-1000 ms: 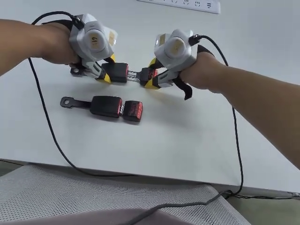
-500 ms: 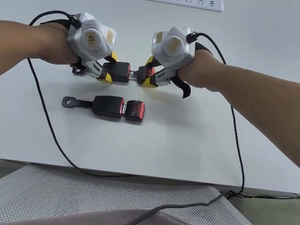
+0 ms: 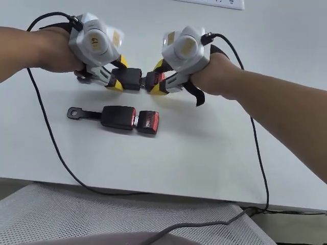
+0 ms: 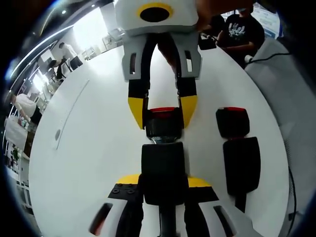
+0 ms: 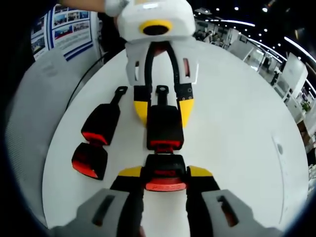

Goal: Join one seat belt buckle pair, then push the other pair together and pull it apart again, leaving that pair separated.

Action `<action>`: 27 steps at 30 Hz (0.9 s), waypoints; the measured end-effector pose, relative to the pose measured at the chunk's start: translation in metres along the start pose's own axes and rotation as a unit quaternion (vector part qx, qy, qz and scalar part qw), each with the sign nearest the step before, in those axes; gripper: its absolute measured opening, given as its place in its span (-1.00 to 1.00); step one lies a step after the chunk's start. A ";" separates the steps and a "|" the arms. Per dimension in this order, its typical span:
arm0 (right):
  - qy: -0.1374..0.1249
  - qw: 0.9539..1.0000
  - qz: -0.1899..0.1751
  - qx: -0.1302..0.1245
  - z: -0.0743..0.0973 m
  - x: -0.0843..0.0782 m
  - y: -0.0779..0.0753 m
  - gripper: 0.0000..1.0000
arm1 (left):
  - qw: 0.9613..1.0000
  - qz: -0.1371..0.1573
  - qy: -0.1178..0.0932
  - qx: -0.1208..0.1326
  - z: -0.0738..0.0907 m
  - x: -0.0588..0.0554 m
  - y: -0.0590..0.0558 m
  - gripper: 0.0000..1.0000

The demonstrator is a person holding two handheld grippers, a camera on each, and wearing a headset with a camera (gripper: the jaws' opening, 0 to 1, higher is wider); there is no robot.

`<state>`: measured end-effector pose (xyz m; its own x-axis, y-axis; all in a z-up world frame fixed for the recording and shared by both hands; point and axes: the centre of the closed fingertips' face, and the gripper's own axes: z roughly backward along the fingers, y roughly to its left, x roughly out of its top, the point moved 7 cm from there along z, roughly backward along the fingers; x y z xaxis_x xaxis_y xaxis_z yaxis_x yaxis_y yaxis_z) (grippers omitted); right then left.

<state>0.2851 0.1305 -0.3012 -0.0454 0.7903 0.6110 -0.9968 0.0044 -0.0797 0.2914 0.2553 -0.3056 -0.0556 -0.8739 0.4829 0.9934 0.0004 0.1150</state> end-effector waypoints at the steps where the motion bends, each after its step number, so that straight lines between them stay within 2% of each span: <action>1: 0.000 1.000 0.000 0.000 0.000 0.000 0.000 -0.39 | 1.000 -0.001 0.000 0.000 -0.001 -0.001 0.001 -0.38; 4: -0.003 1.000 -0.010 0.000 -0.001 0.001 -0.001 -0.39 | 1.000 -0.003 0.002 -0.001 -0.001 0.000 0.001 -0.39; 27: 0.003 1.000 0.001 -0.004 -0.003 0.000 0.000 -0.37 | 1.000 0.003 0.005 0.005 -0.002 0.000 0.000 -0.38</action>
<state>0.2853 0.1322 -0.3039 -0.0479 0.7937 0.6064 -0.9961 0.0074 -0.0884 0.2916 0.2545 -0.3073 -0.0486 -0.8784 0.4754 0.9926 0.0107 0.1213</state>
